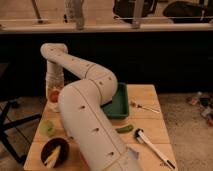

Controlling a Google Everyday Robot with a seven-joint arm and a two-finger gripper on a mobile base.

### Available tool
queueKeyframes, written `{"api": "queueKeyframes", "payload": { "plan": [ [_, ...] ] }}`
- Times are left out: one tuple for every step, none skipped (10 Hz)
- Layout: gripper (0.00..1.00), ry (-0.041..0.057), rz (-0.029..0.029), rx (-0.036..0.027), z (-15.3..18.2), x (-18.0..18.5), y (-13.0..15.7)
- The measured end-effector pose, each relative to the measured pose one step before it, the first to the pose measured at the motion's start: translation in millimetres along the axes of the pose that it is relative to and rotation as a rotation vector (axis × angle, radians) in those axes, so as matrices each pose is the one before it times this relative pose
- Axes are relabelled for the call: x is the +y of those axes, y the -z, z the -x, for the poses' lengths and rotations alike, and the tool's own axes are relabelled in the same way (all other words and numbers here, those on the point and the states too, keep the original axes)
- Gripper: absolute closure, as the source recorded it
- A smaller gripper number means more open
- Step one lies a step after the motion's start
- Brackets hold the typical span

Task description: Place apple in paper cup

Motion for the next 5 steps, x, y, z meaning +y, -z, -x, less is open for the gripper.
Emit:
{"api": "queueKeyframes", "payload": {
  "plan": [
    [1.00, 0.00289, -0.00505, 0.00089, 0.31, -0.03, 0.06],
    [1.00, 0.00268, -0.00248, 0.00087, 0.39, -0.16, 0.25],
    [1.00, 0.00342, -0.00107, 0.00083, 0.73, -0.67, 0.32],
    [1.00, 0.00356, -0.00177, 0.00258, 0.57, -0.72, 0.32],
    [1.00, 0.00293, -0.00279, 0.00239, 0.62, -0.12, 0.55]
  ]
}}
